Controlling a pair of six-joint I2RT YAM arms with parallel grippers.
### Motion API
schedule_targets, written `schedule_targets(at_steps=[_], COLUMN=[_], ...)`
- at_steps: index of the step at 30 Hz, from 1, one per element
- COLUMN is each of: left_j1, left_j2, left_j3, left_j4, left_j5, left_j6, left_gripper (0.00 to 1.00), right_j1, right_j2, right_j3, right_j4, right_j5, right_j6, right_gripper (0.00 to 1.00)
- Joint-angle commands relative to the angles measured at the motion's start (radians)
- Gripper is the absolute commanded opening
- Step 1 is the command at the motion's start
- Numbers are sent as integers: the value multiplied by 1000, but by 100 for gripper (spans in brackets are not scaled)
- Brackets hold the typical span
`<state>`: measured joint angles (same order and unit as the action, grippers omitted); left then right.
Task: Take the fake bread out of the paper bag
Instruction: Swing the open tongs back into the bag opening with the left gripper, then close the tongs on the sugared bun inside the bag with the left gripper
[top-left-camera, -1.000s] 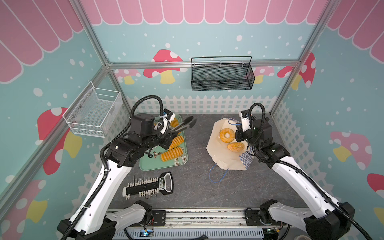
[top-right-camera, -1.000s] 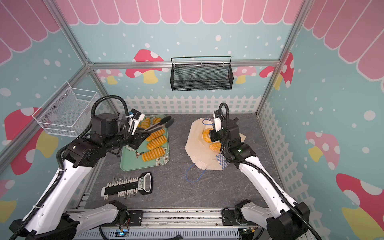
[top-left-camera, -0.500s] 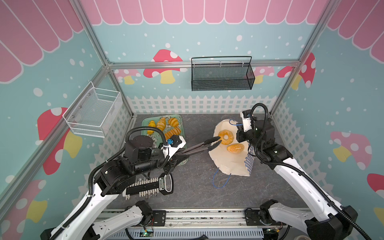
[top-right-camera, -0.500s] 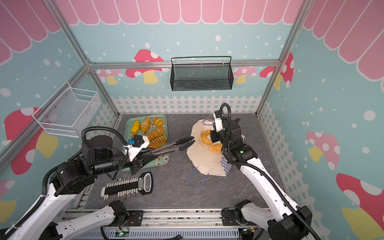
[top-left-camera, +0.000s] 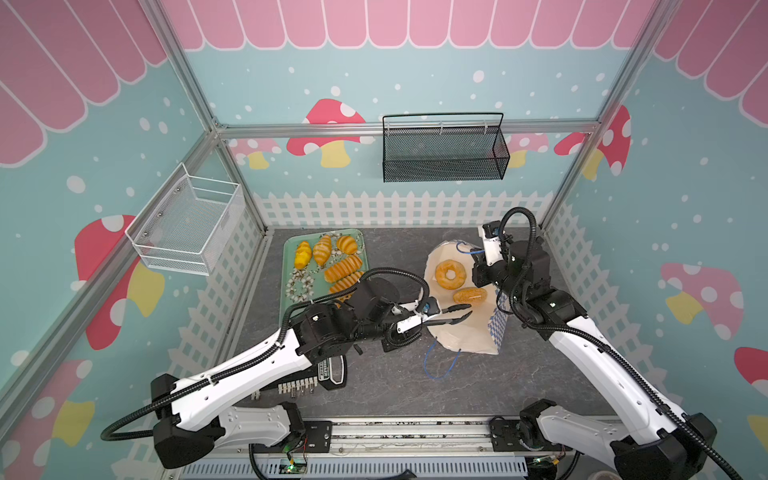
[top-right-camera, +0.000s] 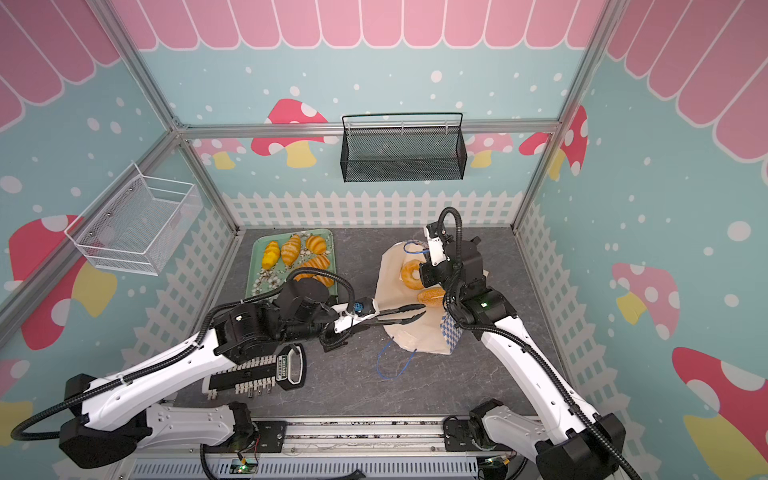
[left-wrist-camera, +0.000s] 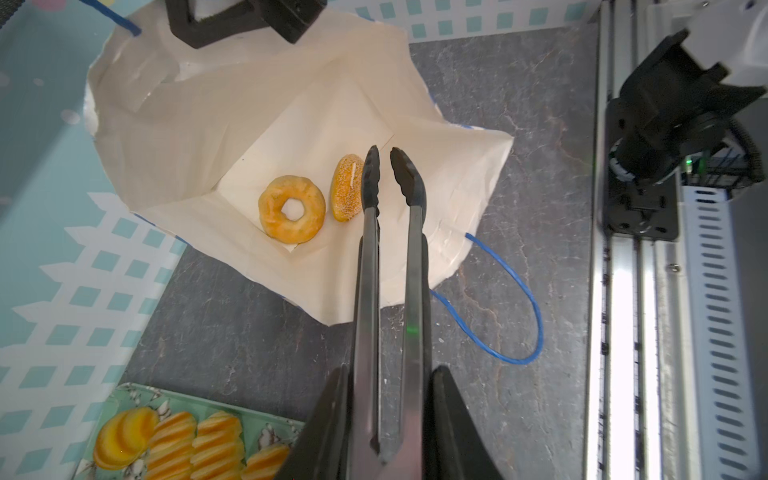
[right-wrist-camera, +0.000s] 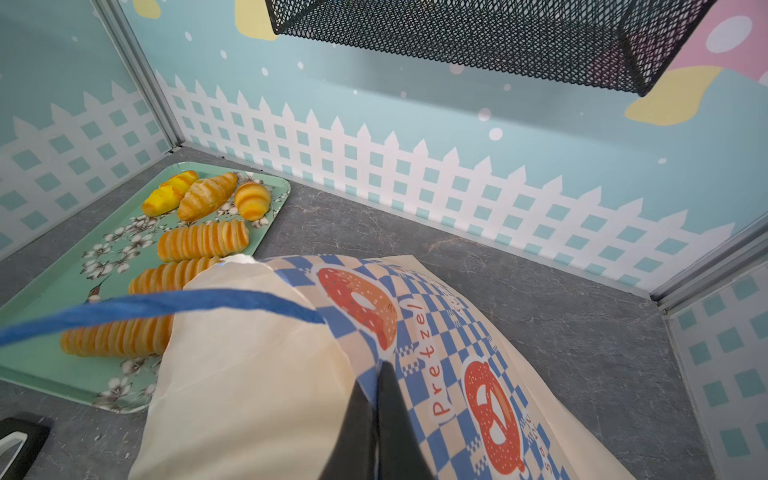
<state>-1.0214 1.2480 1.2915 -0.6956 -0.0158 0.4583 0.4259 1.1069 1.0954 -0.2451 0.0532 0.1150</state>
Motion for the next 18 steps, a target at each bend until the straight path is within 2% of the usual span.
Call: schedule_targets(at_steps=[1, 7, 8, 10, 11, 18], left_j1=[-3, -3, -3, -3, -3, 3], left_j2=[42, 174, 195, 239, 256, 344], left_j3=[-4, 27, 35, 64, 74, 100], left_j4=[137, 199, 205, 205, 205, 245], left_j5=[-73, -95, -104, -124, -131, -184], left_j6=[115, 175, 181, 193, 197, 212], left_gripper=[26, 28, 26, 16, 15, 32], right_j1=[-1, -1, -2, -1, -3, -1], right_j2=[-28, -47, -50, -54, -57, -60], right_j3=[37, 28, 25, 18, 14, 5], right_j4=[4, -5, -6, -6, -6, -7], right_j5=[-39, -44, -44, -46, -46, -49], right_j6=[-28, -37, -37, -38, -39, -43], right_gripper=[0, 0, 0, 0, 0, 0])
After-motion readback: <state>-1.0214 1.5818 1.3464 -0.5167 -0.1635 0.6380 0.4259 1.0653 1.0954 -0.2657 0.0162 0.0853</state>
